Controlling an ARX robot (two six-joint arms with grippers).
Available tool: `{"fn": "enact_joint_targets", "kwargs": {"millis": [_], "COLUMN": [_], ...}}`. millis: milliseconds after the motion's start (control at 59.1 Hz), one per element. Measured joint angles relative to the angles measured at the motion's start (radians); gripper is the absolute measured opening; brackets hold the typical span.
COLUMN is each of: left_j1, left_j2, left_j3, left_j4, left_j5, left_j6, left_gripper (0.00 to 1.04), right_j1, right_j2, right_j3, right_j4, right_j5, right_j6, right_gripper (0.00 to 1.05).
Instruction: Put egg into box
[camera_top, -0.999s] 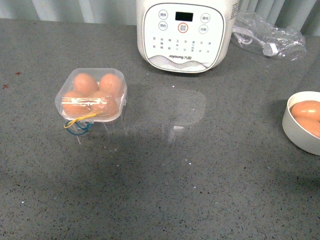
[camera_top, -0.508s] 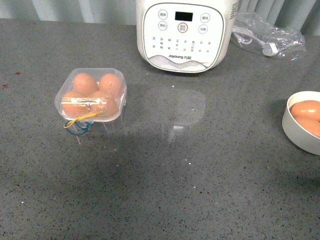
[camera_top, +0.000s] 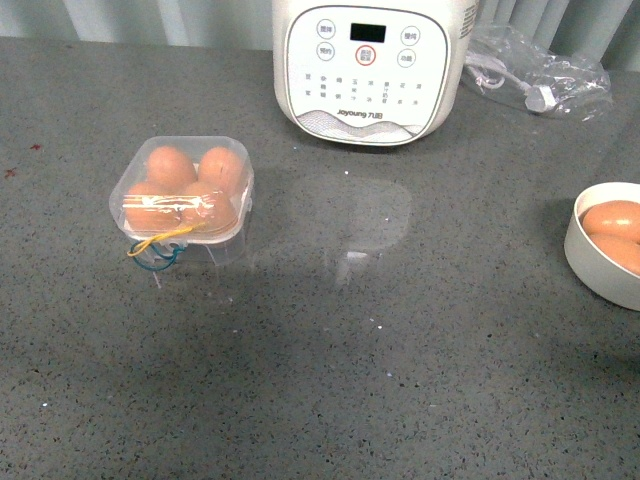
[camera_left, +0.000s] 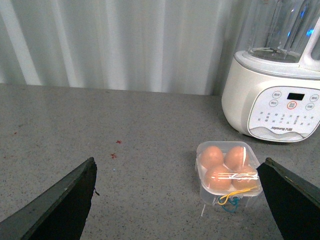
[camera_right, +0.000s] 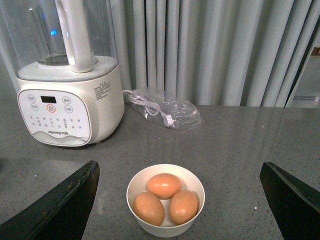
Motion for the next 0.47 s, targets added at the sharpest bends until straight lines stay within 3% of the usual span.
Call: {"fn": "enact_joint_targets", "kwargs": {"millis": [474], "left_j1": [0.000], "left_j2": [0.000], "left_j3": [0.000], "left_j4": [0.000], "left_j5": [0.000], "left_j6": [0.000], "left_gripper": [0.98], "right_j1": [0.000], "right_j2": [0.000], "right_j3": [0.000], "right_j4": [0.000], "right_j5": [0.000], "right_j6": [0.000], "right_gripper": [0.97]}}
